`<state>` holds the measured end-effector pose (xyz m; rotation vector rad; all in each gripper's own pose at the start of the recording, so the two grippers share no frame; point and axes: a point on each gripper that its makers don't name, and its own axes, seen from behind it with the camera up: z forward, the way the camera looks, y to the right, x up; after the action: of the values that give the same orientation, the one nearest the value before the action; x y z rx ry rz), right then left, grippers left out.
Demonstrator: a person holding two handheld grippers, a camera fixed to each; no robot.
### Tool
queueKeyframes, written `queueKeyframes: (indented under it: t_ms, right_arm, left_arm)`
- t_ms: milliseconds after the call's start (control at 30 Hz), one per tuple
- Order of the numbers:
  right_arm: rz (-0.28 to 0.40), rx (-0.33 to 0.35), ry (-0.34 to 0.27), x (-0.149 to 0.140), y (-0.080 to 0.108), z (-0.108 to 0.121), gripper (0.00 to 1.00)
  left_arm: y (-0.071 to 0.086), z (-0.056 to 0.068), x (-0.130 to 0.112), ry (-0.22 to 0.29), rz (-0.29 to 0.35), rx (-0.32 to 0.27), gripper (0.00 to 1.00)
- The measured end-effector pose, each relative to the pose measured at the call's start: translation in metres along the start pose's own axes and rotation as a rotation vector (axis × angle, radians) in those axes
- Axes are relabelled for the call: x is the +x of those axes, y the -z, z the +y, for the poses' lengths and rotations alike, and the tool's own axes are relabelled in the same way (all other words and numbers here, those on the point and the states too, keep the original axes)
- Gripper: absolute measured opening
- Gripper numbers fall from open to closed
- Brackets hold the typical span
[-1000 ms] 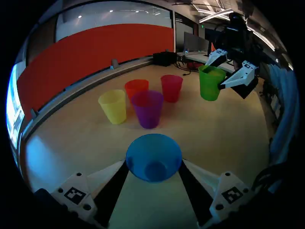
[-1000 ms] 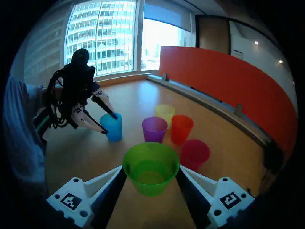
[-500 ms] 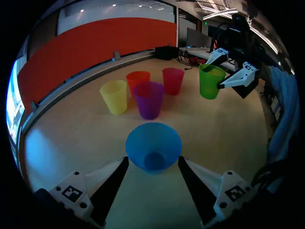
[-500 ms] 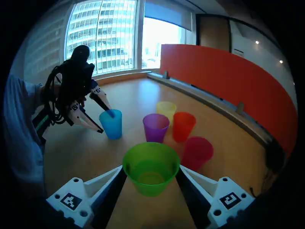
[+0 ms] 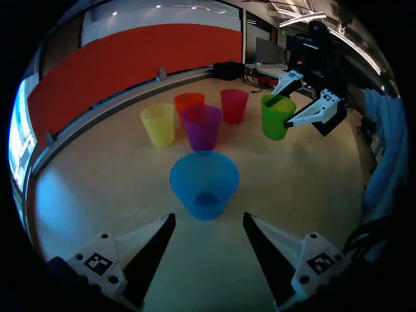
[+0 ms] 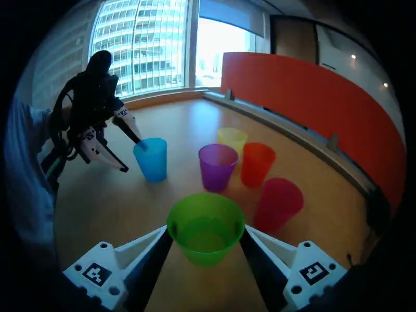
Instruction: Pour water
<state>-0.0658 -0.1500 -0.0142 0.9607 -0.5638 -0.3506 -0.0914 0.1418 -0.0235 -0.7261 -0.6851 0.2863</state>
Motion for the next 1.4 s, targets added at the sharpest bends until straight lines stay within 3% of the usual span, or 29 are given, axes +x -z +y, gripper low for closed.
queueKeyframes:
  t_ms: [667,1167,1400]
  right_arm:
    - [-0.026,-0.004,-0.010,-0.013,-0.018,-0.003,0.89]
    - [-0.039,-0.013,-0.017,-0.022,-0.019,0.000,0.90]
    - [-0.039,-0.017,-0.016,-0.023,-0.016,-0.002,0.97]
  left_arm:
    - [0.014,0.001,0.000,0.007,0.022,0.012,0.96]
    - [0.013,0.003,-0.002,0.005,0.019,0.008,0.96]
    - [0.013,0.005,-0.003,0.004,0.014,0.005,0.96]
